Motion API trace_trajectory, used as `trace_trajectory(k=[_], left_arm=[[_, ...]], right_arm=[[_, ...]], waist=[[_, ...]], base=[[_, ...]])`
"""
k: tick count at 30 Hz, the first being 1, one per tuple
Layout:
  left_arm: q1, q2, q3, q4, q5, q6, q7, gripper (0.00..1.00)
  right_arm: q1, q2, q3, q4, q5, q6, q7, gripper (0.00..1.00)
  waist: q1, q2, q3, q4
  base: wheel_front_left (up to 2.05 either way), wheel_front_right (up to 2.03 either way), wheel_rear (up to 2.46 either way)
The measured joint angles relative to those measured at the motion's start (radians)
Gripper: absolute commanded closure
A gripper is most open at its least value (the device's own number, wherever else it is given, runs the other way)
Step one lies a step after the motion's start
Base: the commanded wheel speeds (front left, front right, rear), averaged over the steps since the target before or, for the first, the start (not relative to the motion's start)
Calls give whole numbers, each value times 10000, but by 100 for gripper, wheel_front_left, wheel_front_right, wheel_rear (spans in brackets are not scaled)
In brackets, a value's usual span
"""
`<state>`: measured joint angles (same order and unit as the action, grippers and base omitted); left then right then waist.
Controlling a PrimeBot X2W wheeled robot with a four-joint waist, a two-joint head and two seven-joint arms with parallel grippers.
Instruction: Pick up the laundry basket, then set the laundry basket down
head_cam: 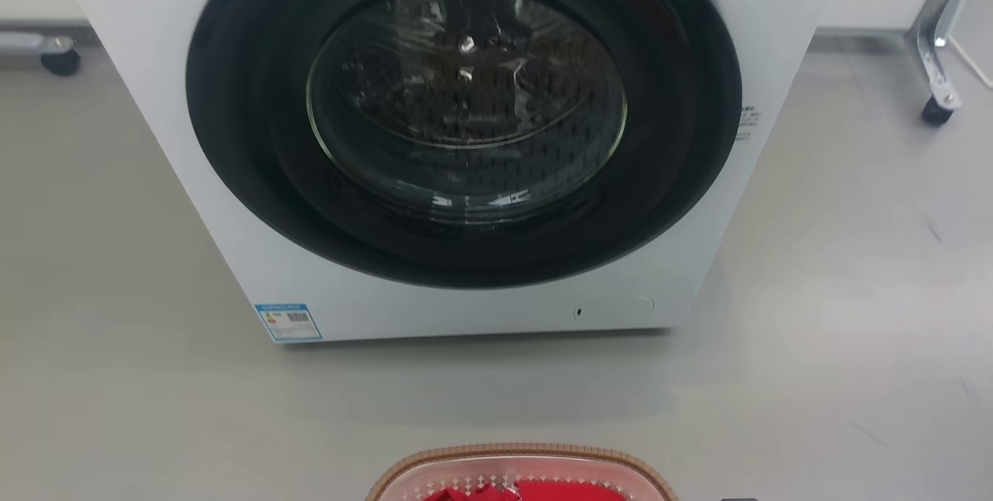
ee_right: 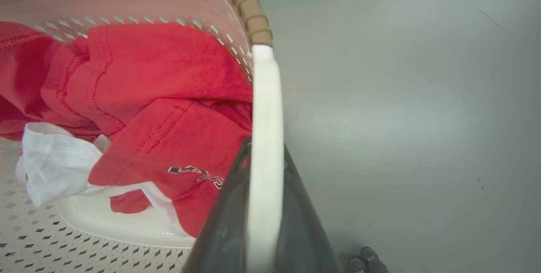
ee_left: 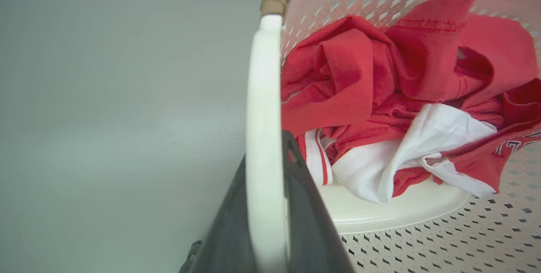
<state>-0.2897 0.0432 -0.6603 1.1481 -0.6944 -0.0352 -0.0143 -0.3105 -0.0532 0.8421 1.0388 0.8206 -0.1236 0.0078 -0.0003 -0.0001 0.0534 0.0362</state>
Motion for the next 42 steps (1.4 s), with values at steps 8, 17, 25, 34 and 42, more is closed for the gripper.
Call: trace_trajectory(k=[8, 17, 25, 34, 42], left_arm=[[85, 42, -151, -81, -104, 84, 38, 100], [85, 71, -309, -88, -339, 100, 42, 100], [84, 92, -443, -75, -383, 150, 42, 100], [83, 92, -587, -84, -456, 174, 40, 100], [80, 90, -658, -96, -523, 184, 21, 100]], right_arm=[[23, -2, 157, -13, 215, -15, 0, 100], [11, -25, 403, -38, 523, -42, -2, 100], [0, -29, 539, -4, 702, -42, -17, 100], [-46, -29, 654, 96, 803, -42, -96, 100], [-128, -25, 734, 192, 922, -42, -180, 100]], waist=[[1, 0, -649, 129], [3, 1, -781, 174], [3, 1, -830, 149], [3, 2, -815, 127], [3, 1, -727, 112]], base=[[0, 0, 0], [0, 0, 0], [0, 0, 0], [0, 0, 0], [0, 0, 0]])
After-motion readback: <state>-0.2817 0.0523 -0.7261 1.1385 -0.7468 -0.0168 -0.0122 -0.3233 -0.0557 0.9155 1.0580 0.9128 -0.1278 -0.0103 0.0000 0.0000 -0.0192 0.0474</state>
